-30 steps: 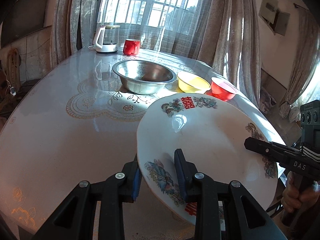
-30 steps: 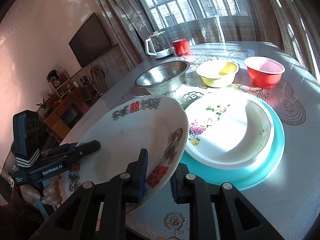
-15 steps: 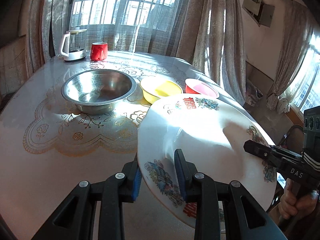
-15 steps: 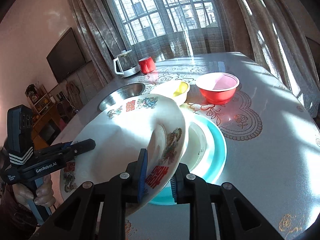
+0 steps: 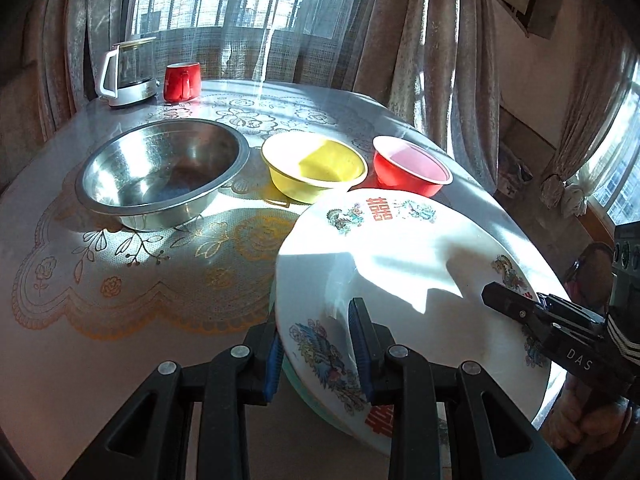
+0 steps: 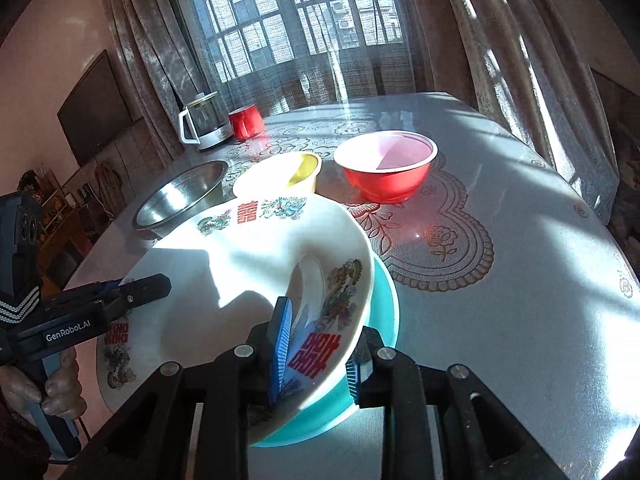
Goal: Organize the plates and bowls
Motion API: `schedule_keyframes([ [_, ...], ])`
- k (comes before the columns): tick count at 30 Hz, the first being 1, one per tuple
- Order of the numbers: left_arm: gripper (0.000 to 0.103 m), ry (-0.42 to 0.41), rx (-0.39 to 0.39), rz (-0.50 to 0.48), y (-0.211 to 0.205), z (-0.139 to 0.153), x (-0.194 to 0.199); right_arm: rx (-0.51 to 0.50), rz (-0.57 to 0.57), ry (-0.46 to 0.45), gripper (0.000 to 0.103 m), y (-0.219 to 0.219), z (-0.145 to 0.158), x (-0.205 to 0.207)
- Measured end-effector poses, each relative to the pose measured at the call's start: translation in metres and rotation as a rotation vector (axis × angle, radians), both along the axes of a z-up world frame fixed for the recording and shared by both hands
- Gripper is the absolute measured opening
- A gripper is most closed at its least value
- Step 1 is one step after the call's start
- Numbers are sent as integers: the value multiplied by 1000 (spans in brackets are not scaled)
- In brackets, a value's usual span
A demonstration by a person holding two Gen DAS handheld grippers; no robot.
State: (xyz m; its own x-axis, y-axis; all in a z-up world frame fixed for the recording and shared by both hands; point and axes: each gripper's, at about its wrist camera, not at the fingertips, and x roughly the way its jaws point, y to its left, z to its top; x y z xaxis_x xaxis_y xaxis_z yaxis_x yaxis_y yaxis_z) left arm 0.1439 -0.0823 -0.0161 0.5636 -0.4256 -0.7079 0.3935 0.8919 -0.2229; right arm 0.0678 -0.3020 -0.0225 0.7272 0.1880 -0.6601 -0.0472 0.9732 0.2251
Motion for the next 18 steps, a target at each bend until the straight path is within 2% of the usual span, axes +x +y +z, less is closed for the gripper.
schedule_keyframes([
  [4, 30, 30, 17, -2, -6, -12, 2, 4, -22, 28, 24, -6, -11, 4],
  [18, 30, 38, 39, 31, -9, -9, 6, -1, -41, 56, 25, -5, -17, 10],
])
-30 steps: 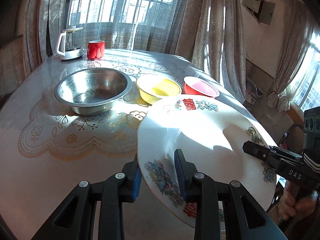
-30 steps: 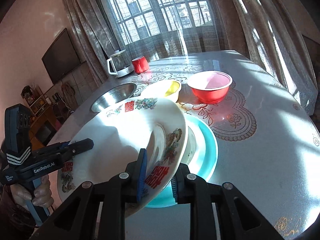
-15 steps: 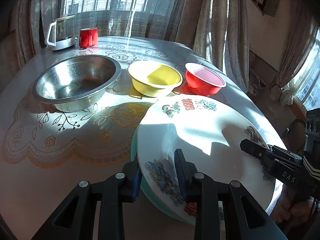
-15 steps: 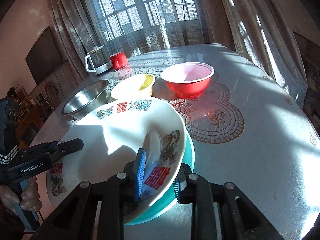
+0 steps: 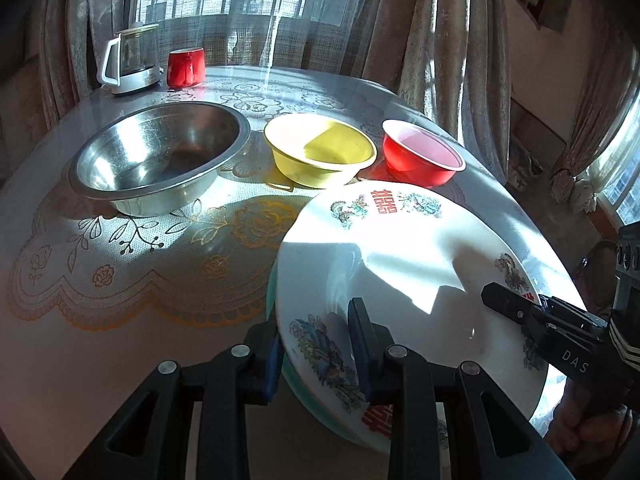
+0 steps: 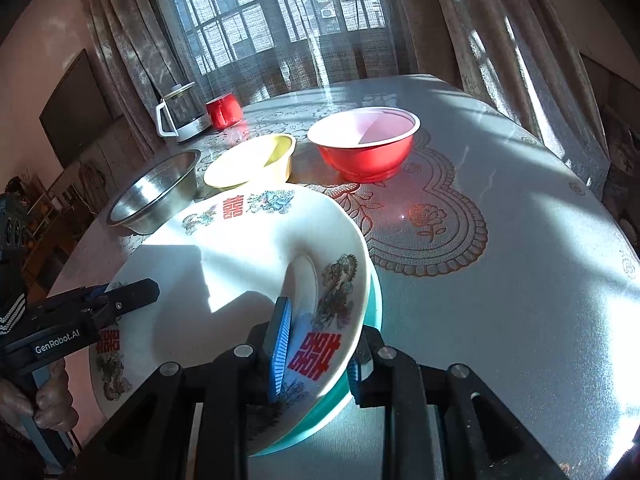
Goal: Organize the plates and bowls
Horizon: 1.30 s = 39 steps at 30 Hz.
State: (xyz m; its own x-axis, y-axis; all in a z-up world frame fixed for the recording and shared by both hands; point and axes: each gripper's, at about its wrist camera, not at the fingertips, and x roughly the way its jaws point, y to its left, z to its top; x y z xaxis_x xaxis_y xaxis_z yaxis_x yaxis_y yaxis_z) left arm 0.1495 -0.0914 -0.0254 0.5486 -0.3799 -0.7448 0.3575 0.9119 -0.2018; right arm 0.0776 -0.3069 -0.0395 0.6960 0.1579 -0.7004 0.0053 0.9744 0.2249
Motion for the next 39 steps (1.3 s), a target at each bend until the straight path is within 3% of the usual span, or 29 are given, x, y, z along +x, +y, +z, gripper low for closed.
schedule_keyframes([
  [17, 29, -28, -10, 30, 8, 6, -9, 68, -5, 9, 26, -3, 3, -12],
  [23, 28, -42, 6, 52, 4, 5, -10, 30, -18, -32, 25, 2, 6, -21],
  [39, 28, -47, -12, 82, 14, 12, -18, 43, -43, -13, 26, 0, 0, -14],
])
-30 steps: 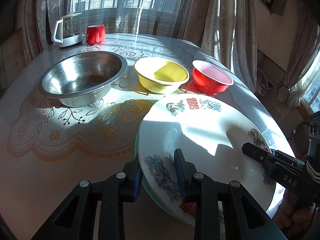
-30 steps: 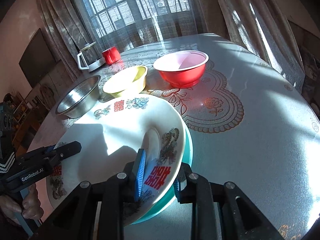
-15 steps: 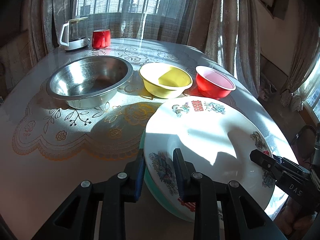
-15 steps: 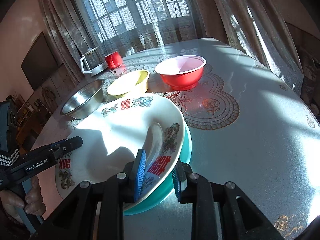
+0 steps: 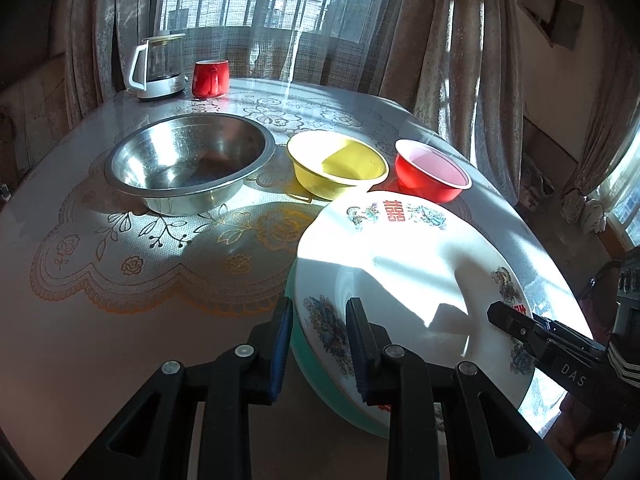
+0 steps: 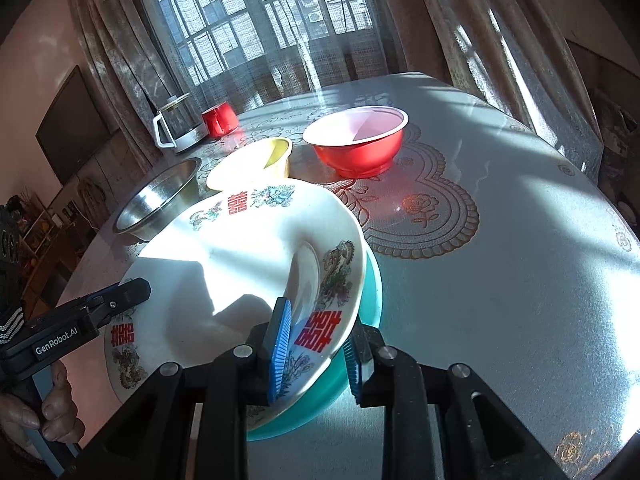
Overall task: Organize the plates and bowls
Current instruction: 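Lower the large plate onto the stack and open the left gripper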
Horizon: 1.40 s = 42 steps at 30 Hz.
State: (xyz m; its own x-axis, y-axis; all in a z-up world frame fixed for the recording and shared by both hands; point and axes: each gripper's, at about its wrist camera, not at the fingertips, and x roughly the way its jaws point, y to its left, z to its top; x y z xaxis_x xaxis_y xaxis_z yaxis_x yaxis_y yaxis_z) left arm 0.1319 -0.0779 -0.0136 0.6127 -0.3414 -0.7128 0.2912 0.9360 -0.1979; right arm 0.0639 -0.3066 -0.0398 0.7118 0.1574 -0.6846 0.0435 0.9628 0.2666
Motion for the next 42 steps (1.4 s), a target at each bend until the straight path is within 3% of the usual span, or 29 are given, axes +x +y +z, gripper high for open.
schedule_keyframes([
  [18, 28, -41, 23, 54, 29, 15, -28, -3, -31, -2, 27, 1, 7, -15],
  [34, 28, -15, 2, 83, 53, 5, -31, -39, -80, -11, 32, 0, 19, -19],
  [38, 28, -7, -1, 85, 56, 3, -30, -97, -43, -20, 31, 9, 16, -20],
  [42, 28, -3, -1, 88, 58, 2, -31, -87, -12, 4, 28, 14, 8, -16],
])
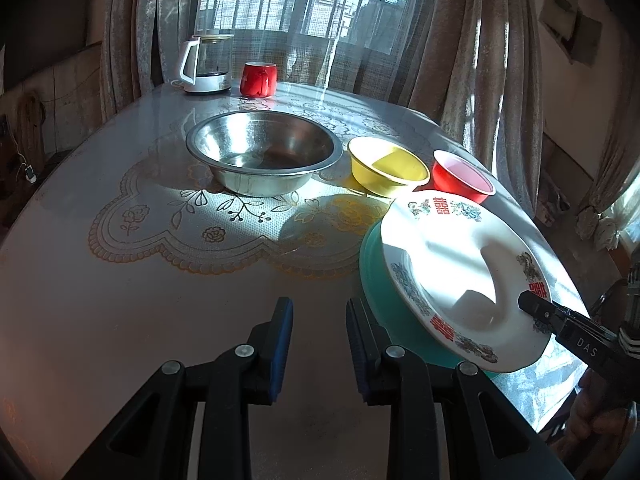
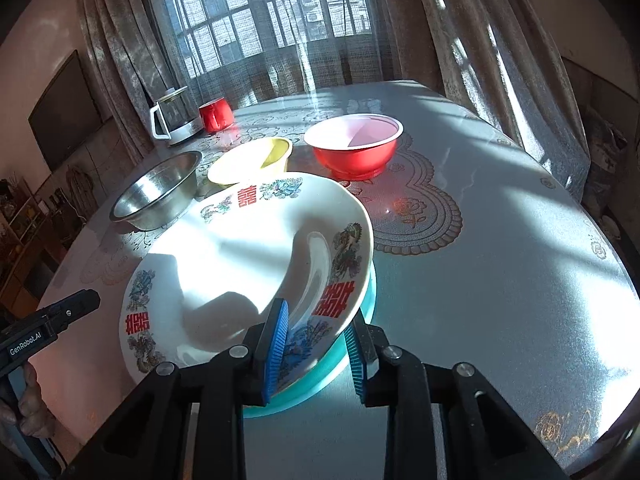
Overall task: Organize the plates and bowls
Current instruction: 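Lower the large plate onto the stack and open the left gripper, then withdraw the left gripper from the plate stack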
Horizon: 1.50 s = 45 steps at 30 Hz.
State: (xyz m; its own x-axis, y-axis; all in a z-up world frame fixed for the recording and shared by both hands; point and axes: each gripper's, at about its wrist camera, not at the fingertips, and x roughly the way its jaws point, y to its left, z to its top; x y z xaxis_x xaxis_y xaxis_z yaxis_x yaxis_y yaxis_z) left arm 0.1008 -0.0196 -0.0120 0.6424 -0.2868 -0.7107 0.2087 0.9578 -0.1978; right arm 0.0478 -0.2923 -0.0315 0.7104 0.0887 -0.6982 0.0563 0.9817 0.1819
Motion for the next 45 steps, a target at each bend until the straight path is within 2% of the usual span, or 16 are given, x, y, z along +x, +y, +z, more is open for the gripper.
schedule_keyframes([
  [3, 28, 6, -2, 1, 1, -1, 1, 52, 3, 16, 27, -4, -2, 1],
  [9, 28, -1, 6, -3, -2, 2, 1, 61, 18, 21, 27, -3, 0, -1],
  [16, 31, 8, 19, 12, 3, 0, 4, 53, 19, 21, 32, -6, 4, -5],
  [23, 32, 9, 23, 28, 11, -2, 7, 51, -55, -41, 33, -29, 23, -20],
  [26, 32, 6, 22, 26, 14, -2, 7, 87, -57, -75, 34, -33, 34, -19],
  [32, 32, 10, 14, 48, 31, -5, 15, 178, 58, -83, 41, -9, 46, 5],
  [35, 36, 20, 9, 85, 46, -8, 23, 221, 149, -57, 44, 15, 47, 23],
  [38, 36, 25, -28, 121, 65, -7, 34, 244, 222, -22, 44, 38, 45, 42],
  [45, 36, 20, -98, 148, 97, 6, 66, 305, 280, 36, 44, 82, 42, 93],
])
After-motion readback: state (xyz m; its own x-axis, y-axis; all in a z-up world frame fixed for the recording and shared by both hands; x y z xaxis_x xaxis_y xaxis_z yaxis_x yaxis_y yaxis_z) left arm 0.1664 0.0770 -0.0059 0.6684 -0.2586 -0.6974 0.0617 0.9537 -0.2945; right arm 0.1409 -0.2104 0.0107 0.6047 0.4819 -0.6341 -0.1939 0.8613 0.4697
